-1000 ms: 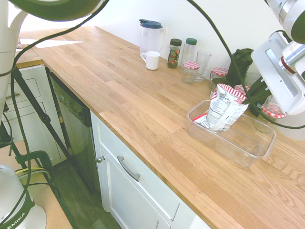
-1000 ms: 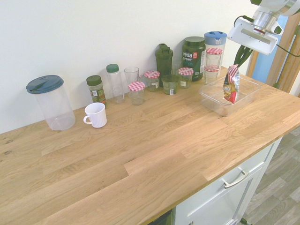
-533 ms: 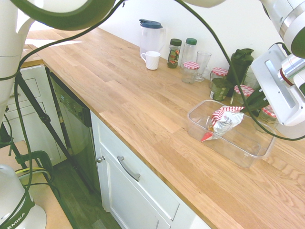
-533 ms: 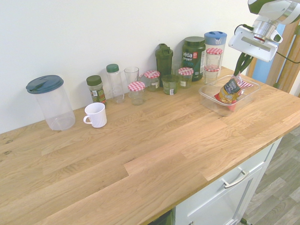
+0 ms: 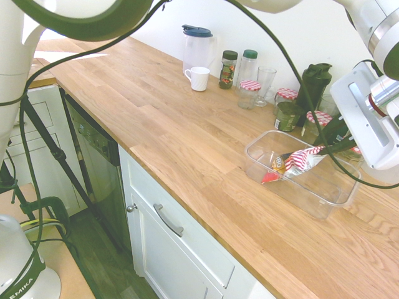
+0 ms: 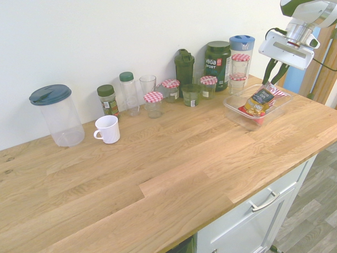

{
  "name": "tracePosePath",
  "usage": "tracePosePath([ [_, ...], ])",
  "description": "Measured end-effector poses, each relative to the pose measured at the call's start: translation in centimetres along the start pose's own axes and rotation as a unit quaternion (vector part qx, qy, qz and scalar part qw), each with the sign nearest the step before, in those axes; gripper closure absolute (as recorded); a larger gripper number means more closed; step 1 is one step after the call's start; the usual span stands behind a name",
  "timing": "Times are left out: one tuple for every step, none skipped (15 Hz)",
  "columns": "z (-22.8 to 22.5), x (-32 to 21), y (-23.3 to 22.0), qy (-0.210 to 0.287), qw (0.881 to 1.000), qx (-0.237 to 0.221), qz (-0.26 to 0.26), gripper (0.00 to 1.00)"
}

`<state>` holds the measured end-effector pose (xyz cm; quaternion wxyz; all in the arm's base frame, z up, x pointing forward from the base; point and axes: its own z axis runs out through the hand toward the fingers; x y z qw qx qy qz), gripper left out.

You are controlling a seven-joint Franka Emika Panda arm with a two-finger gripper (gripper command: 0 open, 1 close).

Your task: Put the chip bag into the container

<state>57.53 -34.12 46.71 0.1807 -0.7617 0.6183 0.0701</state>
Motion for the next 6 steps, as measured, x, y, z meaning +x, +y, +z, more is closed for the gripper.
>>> tracePosePath([
  [-1.4, -0.6, 0.5, 0.008, 1.0, 0.007, -0.001, 0.0],
  [-3.1, -1.4, 1.2, 0.015, 1.0, 0.013, -0.003, 0.0],
  [-4.7, -2.5, 1.9, 0.022, 1.0, 0.02, -0.006, 0.0],
  [-5.8, -3.5, 2.5, 0.027, 0.999, 0.024, -0.01, 0.0],
  [-6.5, -4.6, 2.9, 0.03, 0.999, 0.025, -0.015, 0.0],
  [-6.6, -5.6, 3.0, 0.032, 0.999, 0.025, -0.02, 0.0],
])
